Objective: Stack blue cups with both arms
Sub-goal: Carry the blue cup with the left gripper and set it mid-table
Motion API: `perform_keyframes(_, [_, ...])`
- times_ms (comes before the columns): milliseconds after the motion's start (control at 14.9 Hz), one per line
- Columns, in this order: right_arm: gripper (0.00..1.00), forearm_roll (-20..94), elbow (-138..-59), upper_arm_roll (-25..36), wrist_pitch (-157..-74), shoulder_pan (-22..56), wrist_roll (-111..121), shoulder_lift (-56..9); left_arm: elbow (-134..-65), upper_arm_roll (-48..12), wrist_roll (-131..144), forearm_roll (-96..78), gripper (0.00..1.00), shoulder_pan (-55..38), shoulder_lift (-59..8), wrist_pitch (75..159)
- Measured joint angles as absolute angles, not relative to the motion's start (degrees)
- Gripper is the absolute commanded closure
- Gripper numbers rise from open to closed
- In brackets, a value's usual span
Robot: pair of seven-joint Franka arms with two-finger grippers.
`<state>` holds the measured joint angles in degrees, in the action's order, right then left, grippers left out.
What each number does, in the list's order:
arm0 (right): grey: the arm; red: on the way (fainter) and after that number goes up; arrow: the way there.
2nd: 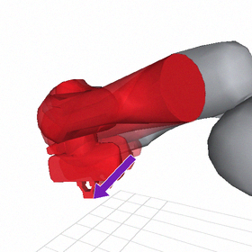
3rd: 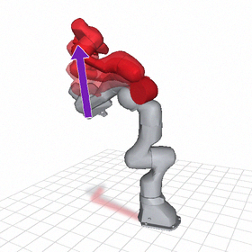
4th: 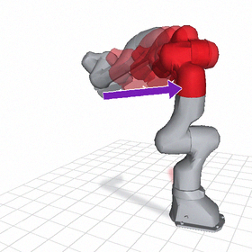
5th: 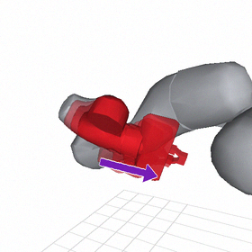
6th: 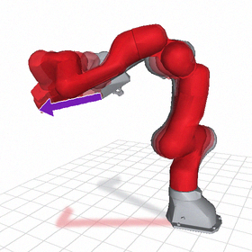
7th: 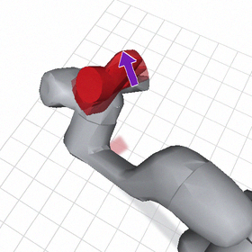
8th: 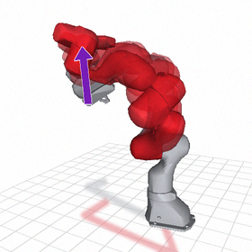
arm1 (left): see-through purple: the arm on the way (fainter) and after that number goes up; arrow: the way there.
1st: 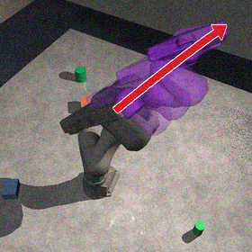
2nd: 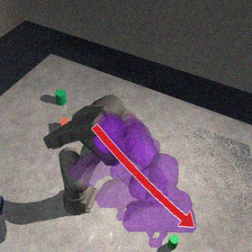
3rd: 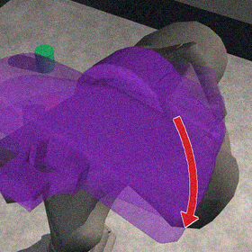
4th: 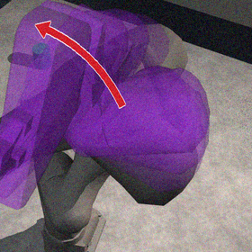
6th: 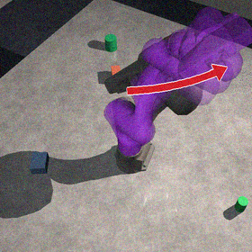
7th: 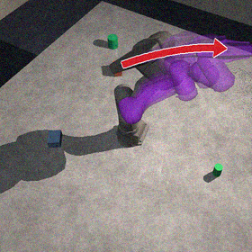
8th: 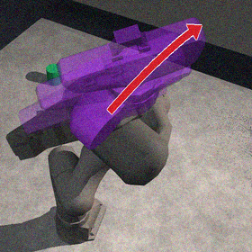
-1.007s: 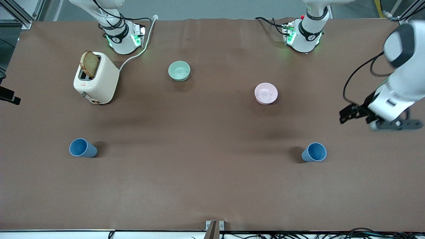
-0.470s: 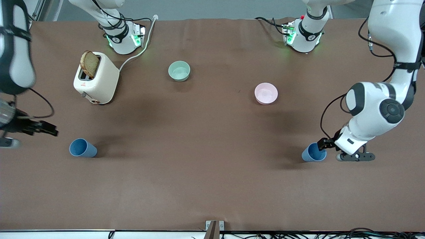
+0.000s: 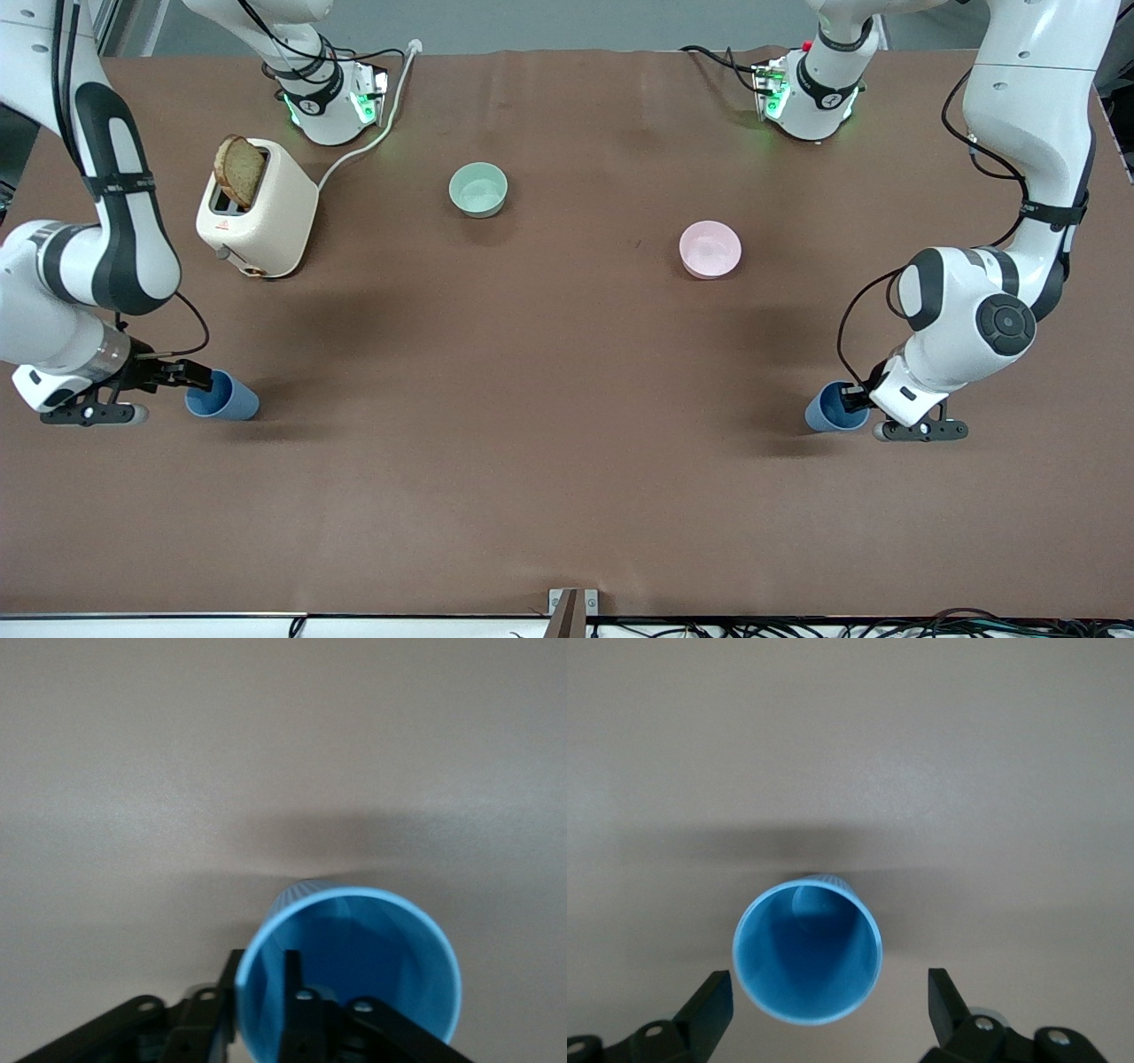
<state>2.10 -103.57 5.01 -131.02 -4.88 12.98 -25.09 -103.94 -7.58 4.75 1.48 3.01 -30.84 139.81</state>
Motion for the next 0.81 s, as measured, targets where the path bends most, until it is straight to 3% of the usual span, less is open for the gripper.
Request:
perform_keyframes(269, [0.14, 2.1, -106.84, 5.19, -136.46, -5.28, 16.25, -26.0, -102.11, -12.7, 13.9, 1.53, 1.0, -0.23, -29.5, 136.53])
perform_keyframes(336, [0.22, 2.1, -107.36, 5.2, -137.27, -5.3, 16.39, -26.14, -101.15, -13.98, 18.72, 1.59, 1.0, -2.82, -29.09, 135.04])
perform_keyframes(403, [0.32, 2.1, -107.72, 5.2, -138.36, -5.3, 16.46, -26.37, -100.24, -14.58, 23.86, 1.65, 1.0, -6.14, -28.76, 134.04])
perform_keyframes(537, [0.78, 2.09, -107.88, 5.21, -140.24, -5.3, 16.55, -27.24, -98.82, -14.82, 34.25, 1.73, 1.0, -13.55, -28.66, 133.21])
perform_keyframes(604, [0.93, 2.08, -107.88, 5.21, -140.87, -5.3, 16.58, -27.69, -98.38, -14.78, 39.25, 1.78, 1.0, -17.08, -28.94, 133.09])
perform_keyframes(806, [0.98, 2.08, -107.87, 5.21, -141.24, -5.3, 16.61, -28.04, -96.04, -14.18, 50.94, 2.15, 1.0, -26.03, -31.76, 133.08])
